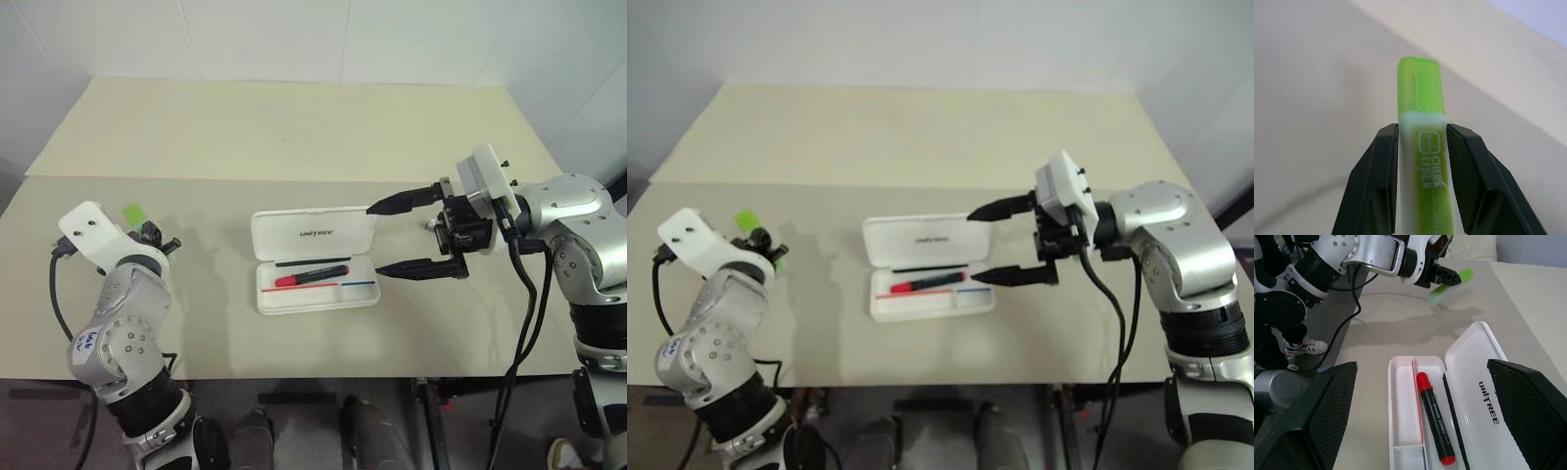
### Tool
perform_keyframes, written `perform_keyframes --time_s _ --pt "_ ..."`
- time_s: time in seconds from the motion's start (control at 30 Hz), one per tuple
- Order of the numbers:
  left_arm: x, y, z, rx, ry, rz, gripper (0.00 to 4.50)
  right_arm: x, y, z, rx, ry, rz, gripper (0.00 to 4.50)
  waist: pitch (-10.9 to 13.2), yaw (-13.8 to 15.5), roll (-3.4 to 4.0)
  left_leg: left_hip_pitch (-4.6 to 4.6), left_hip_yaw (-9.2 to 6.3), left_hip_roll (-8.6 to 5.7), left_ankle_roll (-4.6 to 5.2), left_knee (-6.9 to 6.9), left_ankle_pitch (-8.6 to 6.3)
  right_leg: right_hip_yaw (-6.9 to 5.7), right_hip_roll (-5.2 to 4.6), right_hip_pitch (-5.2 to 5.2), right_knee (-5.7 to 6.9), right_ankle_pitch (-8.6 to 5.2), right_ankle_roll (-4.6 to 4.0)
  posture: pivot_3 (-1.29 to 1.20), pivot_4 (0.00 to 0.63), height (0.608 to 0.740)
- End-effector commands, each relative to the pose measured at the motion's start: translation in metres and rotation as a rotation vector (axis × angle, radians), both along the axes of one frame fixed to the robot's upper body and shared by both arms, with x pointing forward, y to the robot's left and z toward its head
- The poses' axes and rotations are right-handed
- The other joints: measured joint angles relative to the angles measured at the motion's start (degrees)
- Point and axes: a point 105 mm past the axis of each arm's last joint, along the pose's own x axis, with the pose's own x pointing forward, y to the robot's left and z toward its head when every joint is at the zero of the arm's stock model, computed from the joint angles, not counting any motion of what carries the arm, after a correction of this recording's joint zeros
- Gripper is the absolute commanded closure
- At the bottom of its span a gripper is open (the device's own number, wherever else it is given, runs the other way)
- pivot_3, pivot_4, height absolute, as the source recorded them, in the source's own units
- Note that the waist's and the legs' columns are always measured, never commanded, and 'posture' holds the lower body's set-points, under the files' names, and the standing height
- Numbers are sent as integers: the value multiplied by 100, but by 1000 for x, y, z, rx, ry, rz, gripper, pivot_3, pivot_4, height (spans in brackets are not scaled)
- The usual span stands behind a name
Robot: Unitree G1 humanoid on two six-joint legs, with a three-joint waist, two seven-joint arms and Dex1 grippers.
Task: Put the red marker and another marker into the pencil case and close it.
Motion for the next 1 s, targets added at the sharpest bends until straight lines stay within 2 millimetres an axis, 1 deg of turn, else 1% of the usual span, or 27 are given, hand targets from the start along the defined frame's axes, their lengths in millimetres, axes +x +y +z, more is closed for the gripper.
perform_keyframes --time_s 0.03,0.07,0.1,0.13,0.23,0.33,0.4,0.5,0.57,0.7,0.8,0.87,1.0 --pt "-1 -17 37 53 -225 -164 3432 2 -5 6 8 -39 -22 0 0 1 0 0 0 0 0 0 0 0 0 1 0 0 0 0 150 740" --pt "-1 -20 46 51 -287 -204 3432 3 -6 5 5 -35 -27 0 0 1 0 0 0 0 0 0 0 0 0 0 0 0 0 0 150 740" --pt "-3 -31 62 87 -393 -322 3432 3 -8 3 3 -30 -34 0 0 1 0 0 0 0 0 1 0 0 0 1 -1 0 0 0 150 740" --pt "-7 -38 73 125 -463 -411 3432 4 -10 2 -1 -27 -41 0 0 -2 0 0 0 0 0 1 0 0 0 1 -1 0 -1 0 150 740" --pt "-11 -55 86 229 -536 -601 3432 5 -16 0 -7 -24 -62 0 0 -12 3 1 0 0 -1 -2 0 -1 0 0 0 -2 -4 0 150 740" --pt "-14 -67 104 315 -621 -765 3432 9 -26 -1 -10 -22 -109 0 1 -16 3 1 1 0 1 -1 0 0 0 0 0 -2 -4 0 150 740" --pt "-18 -79 113 390 -665 -884 3432 11 -34 -1 -9 -26 -146 0 1 -17 3 1 1 0 2 0 0 0 0 0 0 -2 -4 0 150 740" --pt "-26 -98 111 501 -677 -1056 3432 11 -44 1 -3 -42 -185 0 1 -17 4 0 2 0 3 -2 -1 1 0 0 -2 -3 -4 0 150 740" --pt "-28 -104 109 533 -679 -1107 3432 11 -46 2 0 -49 -194 0 4 -16 9 0 2 1 6 -4 -3 1 -1 0 -1 -5 -4 0 150 740" --pt "-45 -135 98 647 -664 -1388 3432 6 -60 15 59 -77 -254 0 7 -15 14 0 2 2 8 -6 -4 1 -1 -2 6 -6 -1 0 150 740" --pt "-47 -143 95 659 -641 -1488 3432 0 -60 20 85 -82 -258 0 11 -16 20 0 2 2 9 -2 -5 2 -1 -2 9 -6 -1 0 150 740" --pt "-47 -147 87 691 -603 -1569 3432 -7 -61 19 87 -75 -261 0 12 -19 22 2 2 2 10 -2 -4 2 -1 -2 14 -7 -2 0 150 740" --pt "-39 -148 74 724 -528 -1614 3432 -12 -64 16 85 -73 -291 0 13 -26 24 3 3 1 11 0 -4 4 -1 -1 16 -9 -3 0 150 740"
